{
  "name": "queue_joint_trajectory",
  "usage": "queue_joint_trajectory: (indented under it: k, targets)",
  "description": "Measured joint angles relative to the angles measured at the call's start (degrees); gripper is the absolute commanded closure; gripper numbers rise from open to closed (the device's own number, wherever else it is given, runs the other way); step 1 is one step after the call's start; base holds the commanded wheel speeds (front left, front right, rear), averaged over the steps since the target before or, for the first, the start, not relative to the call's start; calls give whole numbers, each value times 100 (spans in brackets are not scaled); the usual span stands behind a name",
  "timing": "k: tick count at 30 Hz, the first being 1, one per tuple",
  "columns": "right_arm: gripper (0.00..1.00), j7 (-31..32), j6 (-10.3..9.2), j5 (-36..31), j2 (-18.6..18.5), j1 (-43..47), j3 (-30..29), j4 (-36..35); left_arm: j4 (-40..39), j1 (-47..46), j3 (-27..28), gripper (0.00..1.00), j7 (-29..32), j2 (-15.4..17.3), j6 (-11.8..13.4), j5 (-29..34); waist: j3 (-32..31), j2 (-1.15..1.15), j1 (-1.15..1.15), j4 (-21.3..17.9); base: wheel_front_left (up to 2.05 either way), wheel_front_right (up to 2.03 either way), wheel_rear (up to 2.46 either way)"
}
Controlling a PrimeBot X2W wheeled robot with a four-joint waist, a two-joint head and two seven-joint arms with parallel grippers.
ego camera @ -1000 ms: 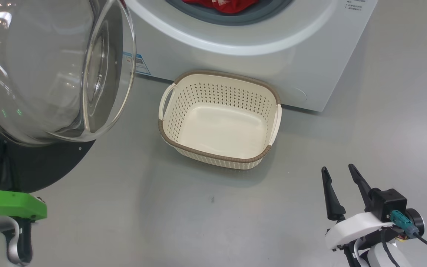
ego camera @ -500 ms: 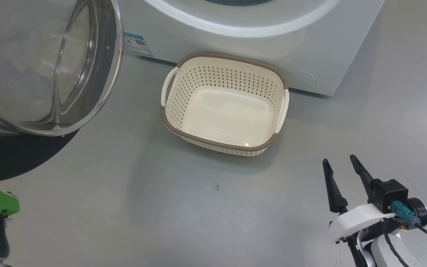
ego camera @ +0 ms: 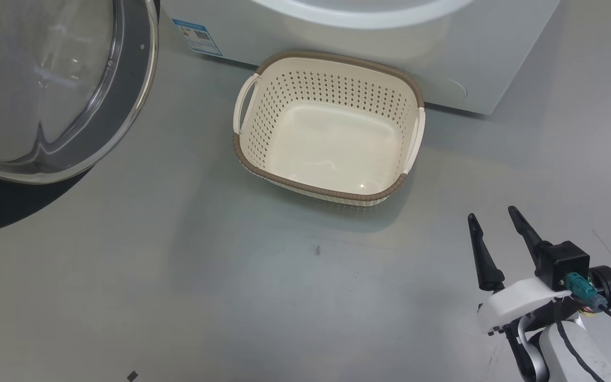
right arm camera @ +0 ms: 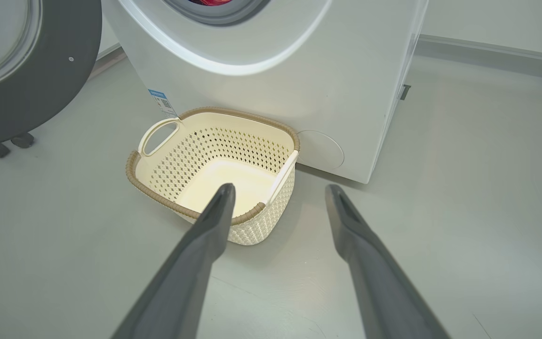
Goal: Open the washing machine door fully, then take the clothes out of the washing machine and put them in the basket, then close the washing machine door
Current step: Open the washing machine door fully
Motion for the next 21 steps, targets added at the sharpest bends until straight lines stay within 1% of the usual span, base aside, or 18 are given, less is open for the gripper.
queue_joint_trajectory:
  k: [5,11,13,21]
  targets:
    - [0,51,-91,-10,-46,-30,-22,-81,192,-185,27,100,-5,127,-34,1,126,0,0,17,0,0,0]
    - [0,115,-99,-46,-96,-87,-34,-176,415,-412,45,100,-8,143,-89,1,263,0,0,51,0,0,0]
    - [0,145,-141,-54,-97,-90,-33,-204,499,-474,57,100,-21,152,-101,1,307,0,0,58,0,0,0]
    - [0,194,-148,-94,-153,-106,-42,-257,767,-651,111,100,-23,138,-131,-2,419,0,0,83,0,0,0]
